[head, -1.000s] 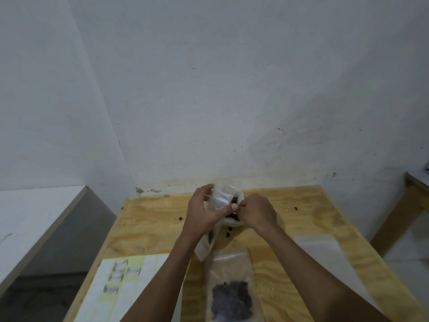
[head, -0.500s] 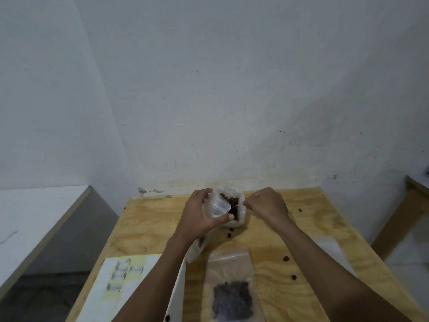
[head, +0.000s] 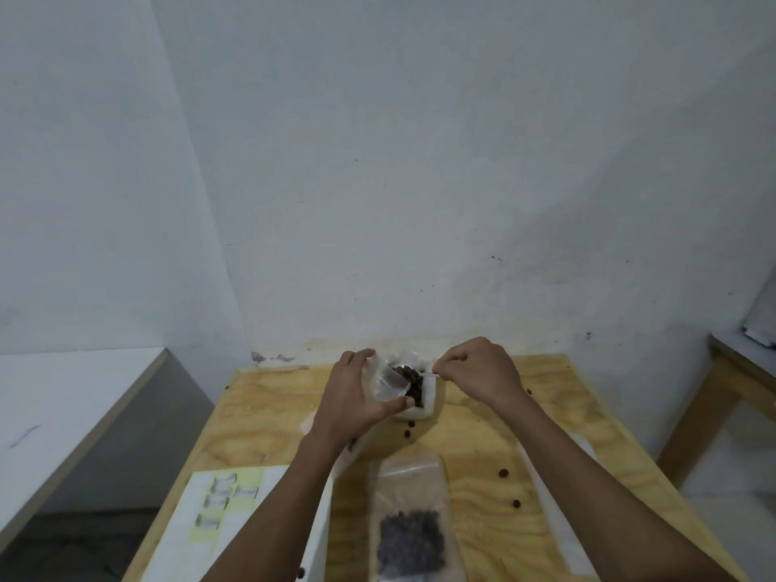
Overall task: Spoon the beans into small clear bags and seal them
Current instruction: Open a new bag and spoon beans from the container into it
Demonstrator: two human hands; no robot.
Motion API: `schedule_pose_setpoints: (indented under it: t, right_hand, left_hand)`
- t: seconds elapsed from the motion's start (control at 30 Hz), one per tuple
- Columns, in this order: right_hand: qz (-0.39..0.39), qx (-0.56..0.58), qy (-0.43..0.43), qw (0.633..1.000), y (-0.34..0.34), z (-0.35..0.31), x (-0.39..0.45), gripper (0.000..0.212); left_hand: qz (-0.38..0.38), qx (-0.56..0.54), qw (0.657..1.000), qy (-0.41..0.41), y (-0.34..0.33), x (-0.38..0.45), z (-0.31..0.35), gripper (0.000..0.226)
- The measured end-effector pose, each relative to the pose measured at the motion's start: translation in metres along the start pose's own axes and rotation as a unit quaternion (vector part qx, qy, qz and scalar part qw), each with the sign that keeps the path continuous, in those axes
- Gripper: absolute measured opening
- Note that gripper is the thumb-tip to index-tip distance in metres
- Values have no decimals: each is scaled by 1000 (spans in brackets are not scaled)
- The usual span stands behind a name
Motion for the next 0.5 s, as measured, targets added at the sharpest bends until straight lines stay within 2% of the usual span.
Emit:
schedule_pose_setpoints:
  t: [0.2, 0.33, 0.5]
  right_hand:
    - [58, -10, 15, 998, 9, 3, -10, 14]
    - [103, -8, -3, 995, 7, 10, -8, 18]
    - [63, -94, -36, 993, -12, 18, -3, 21]
  left_hand:
    - [15, 10, 1000, -17, 4, 1, 4, 102]
    - [20, 12, 999, -24, 3, 2, 3, 102]
    - [20, -10, 1000, -11, 1, 2, -1, 107]
Point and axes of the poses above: each hand's wrist, its own x-axis towards the middle knuckle, its own y-axis out of the back of the hand, z = x × y, the point moved 2 cm from there along x, towards the middle knuckle, and after that the axes turned 2 degrees about x, right-handed, at the moved point
